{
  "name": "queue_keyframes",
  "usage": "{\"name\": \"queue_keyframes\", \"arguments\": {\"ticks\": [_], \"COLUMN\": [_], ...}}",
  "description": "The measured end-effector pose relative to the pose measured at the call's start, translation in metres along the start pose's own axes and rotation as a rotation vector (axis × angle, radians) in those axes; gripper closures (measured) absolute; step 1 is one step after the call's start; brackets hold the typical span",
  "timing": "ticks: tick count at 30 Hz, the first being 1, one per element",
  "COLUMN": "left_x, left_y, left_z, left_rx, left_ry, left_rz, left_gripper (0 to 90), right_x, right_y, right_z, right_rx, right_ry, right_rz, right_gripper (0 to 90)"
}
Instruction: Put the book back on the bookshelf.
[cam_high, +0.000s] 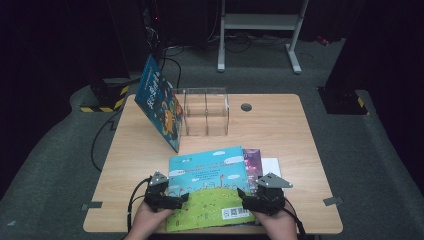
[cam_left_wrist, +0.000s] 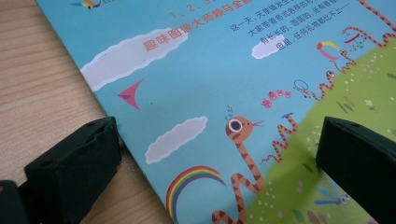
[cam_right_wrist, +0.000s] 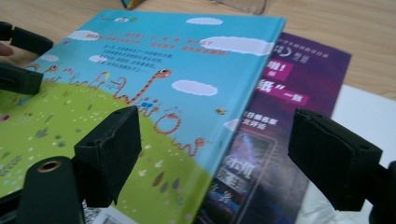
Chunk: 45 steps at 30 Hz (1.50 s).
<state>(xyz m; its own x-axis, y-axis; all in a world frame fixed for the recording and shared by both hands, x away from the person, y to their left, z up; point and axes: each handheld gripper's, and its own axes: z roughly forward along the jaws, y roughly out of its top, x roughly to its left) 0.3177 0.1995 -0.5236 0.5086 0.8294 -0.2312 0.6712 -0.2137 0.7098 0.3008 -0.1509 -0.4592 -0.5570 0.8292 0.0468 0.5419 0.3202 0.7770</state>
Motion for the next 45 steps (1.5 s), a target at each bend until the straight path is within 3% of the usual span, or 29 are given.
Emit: {"name": "queue_keyframes", "arguments": {"ticks": [6, 13, 20, 26, 39, 45], "left_x": [-0.002, -0.011, -0.022, -0.028, -0.034, -0.037], "left_y": [0.001, 0.006, 0.012, 0.015, 0.019, 0.021], "left_z": [0.002, 0.009, 0.017, 0.024, 0.03, 0.033], "left_rx": [-0.001, 0.004, 0.019, 0.014, 0.013, 0.019], "left_ry": [-0.004, -0.03, -0.046, -0.072, -0.086, -0.102], "left_rz": [0.005, 0.018, 0.012, 0.02, 0.02, 0.03], "left_gripper": [0.6, 1.0, 0.9, 1.0, 0.8, 0.9], "right_x": [0.004, -0.006, -0.015, -0.017, -0.024, -0.028], "right_y": [-0.003, -0.014, -0.021, -0.022, -0.022, -0.023], "right_z": [0.001, 0.006, 0.002, 0.0, -0.001, -0.003], "right_rx": [0.028, 0.059, 0.052, 0.044, 0.043, 0.043], "right_ry": [0.001, -0.004, -0.01, -0.009, -0.013, -0.01], "right_rz": [0.0, 0.027, 0.072, 0.083, 0.086, 0.111], "right_gripper": [20.1, 20.1, 20.2, 20.3, 17.6, 16.8]}}
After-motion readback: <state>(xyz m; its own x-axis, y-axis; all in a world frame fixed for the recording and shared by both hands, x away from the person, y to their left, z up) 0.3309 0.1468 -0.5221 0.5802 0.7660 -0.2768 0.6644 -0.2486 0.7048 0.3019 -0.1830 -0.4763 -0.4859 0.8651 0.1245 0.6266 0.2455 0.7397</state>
